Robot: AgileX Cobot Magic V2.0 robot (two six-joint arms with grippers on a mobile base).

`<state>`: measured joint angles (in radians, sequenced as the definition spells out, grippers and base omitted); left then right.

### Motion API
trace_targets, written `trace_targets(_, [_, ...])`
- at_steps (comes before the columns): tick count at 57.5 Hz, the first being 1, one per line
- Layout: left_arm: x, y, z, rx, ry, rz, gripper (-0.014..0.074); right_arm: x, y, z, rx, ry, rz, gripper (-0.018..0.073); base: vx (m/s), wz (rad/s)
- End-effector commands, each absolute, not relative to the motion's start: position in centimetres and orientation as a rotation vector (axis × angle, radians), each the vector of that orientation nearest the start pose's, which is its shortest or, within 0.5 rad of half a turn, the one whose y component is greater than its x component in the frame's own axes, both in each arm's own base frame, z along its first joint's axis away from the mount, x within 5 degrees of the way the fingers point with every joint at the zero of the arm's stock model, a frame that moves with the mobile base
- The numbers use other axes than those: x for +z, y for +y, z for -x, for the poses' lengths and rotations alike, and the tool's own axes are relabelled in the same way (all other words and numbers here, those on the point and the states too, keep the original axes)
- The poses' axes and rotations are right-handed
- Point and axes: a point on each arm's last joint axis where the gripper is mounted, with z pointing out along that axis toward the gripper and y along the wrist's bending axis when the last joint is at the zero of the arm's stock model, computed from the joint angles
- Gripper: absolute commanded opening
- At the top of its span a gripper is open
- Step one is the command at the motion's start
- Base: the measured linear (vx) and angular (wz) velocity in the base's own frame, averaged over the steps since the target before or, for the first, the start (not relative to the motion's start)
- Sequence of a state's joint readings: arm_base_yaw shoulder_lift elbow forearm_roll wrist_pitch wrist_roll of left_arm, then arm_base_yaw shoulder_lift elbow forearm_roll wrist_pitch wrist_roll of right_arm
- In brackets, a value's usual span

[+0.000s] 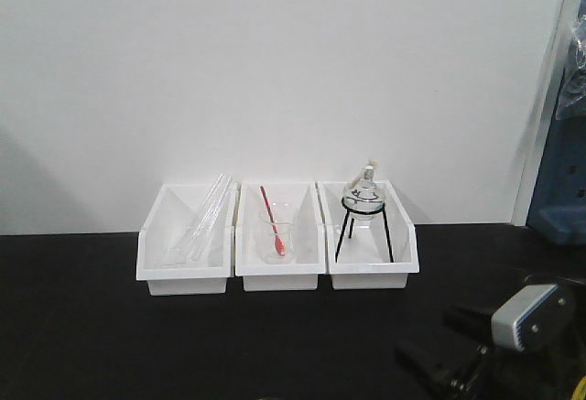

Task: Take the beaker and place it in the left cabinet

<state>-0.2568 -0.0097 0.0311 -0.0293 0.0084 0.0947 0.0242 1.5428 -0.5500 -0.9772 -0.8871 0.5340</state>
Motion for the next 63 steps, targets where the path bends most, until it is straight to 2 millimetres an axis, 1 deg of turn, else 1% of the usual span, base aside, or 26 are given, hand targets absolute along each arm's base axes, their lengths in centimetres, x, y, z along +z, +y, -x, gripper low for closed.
trace_targets(1, [20.5, -1.4, -5.4, -0.168, 1.414, -0.223, 0.0001, 20.1, 8.1, -27.2, 0.687, 1.572, 0.737, 0.0572, 0.00, 0.00])
trace_targets(5, [20.5, -1.4, -5.4, -0.168, 1.414, -0.223, 0.0001, 18.1, 9.3, -27.4, 0.753, 1.579, 0.764, 0.0572, 0.00, 0.00])
trace_targets(13, [20.5, -1.4, -5.4, -0.168, 1.414, -0.223, 0.0001, 15.1, 11.4, -27.6, 0.742, 1.559, 0.839, 0.0572, 0.00, 0.00])
trace_targets(17, [20.5, -1.4, -5.4, -0.168, 1.414, -0.223, 0.0001, 14.1, 12.4, -27.6, 0.720, 1.543, 0.848, 0.0572, 0.00, 0.00])
trace_targets(26, [20.5, -1.4, -5.4, -0.168, 1.414, -0.223, 0.0001, 12.4, 14.1, -27.8, 0.659, 1.535, 0.783, 0.0572, 0.00, 0.00])
trace_targets(34, [20.5, -1.4, -5.4, -0.168, 1.414, -0.223, 0.0001, 11.3, 15.3, -27.7, 0.671, 1.530, 0.733, 0.0572, 0.00, 0.00])
trace_targets(44, [20.5, -1.4, -5.4, -0.168, 1.414, -0.223, 0.0001, 10.0, 17.1, -28.3, 0.714, 1.529, 0.762, 0.0572, 0.00, 0.00])
trace_targets(63, [20.5, -1.4, -5.4, -0.168, 1.414, -0.223, 0.0001, 9.7, 20.3, -30.2, 0.754, 1.446, 0.798, 0.0572, 0.00, 0.00])
